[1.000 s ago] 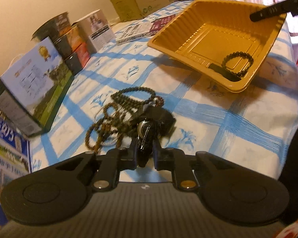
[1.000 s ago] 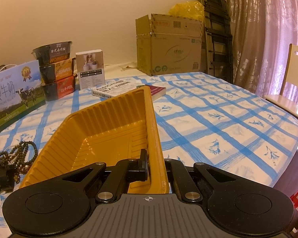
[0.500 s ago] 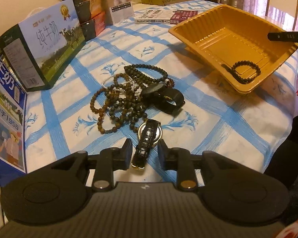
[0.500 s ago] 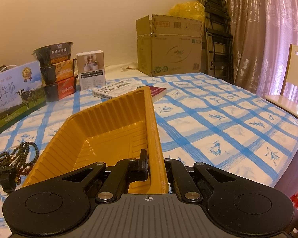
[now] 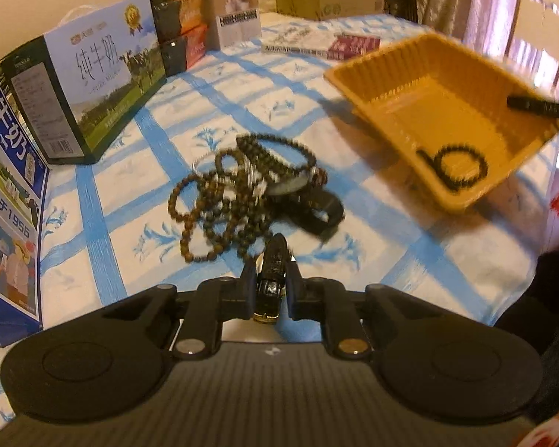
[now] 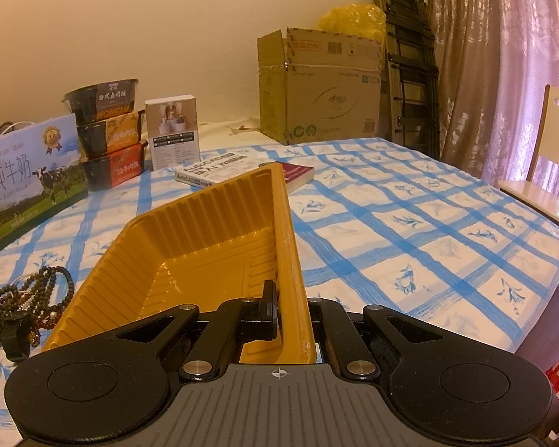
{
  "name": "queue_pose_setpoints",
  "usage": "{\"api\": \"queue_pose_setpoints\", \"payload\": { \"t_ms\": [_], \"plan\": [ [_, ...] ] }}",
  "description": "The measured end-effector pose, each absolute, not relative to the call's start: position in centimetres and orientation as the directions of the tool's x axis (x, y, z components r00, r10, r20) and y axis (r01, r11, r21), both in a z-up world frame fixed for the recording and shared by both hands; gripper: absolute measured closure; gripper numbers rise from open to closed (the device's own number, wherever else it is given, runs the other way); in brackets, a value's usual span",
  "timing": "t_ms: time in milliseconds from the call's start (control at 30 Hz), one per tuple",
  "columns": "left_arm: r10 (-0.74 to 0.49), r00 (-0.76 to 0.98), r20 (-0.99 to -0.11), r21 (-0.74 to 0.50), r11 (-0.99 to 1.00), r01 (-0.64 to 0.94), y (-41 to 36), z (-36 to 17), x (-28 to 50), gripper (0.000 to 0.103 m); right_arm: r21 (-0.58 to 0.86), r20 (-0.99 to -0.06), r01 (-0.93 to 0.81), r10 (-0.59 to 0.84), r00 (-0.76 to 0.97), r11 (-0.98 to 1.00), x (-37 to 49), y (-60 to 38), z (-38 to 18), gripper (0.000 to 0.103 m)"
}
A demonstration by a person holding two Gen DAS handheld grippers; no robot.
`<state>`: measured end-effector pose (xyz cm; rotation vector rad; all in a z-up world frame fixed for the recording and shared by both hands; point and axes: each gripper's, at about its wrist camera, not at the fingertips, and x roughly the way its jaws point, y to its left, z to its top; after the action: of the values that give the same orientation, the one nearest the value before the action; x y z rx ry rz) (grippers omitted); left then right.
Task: Organize jewelry
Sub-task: 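Carry the watch into the orange tray and open the left tool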
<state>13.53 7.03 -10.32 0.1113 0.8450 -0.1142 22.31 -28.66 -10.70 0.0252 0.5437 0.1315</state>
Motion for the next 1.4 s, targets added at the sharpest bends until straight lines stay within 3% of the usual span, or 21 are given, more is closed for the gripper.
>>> {"api": "queue_pose_setpoints", "payload": {
  "t_ms": [467, 833, 1100, 1400],
  "plan": [
    [-0.238, 0.739, -0.630, -0.067, 0.965, 0.254, 2.3, -4.3, 15.6, 0.089, 0.061, -0.505, -0.127, 0.140, 0.851, 0.990, 22.3, -28.5, -10.6, 0.099],
    [-0.414, 0.662, -0.625, -0.193, 0.903, 0.383, -6.6, -6.3, 21.2, 0.089, 0.075, -0.507, -0.133, 0.152, 0.848, 0.988, 22.3, -28.4, -10.6, 0.099],
    [-0.414, 0.636, -0.652, -0.243, 0.908, 0.342, -8.3, -8.8, 23.0, 0.089, 0.079, -0.507, -0.131, 0.153, 0.848, 0.988, 22.2, -28.4, -10.6, 0.099],
    [-0.407, 0.685, -0.604, -0.260, 0.913, 0.313, -7.1, -7.5, 21.5, 0.084, 0.069, -0.507, -0.103, 0.124, 0.853, 0.992, 22.2, -28.6, -10.8, 0.099]
  ]
}}
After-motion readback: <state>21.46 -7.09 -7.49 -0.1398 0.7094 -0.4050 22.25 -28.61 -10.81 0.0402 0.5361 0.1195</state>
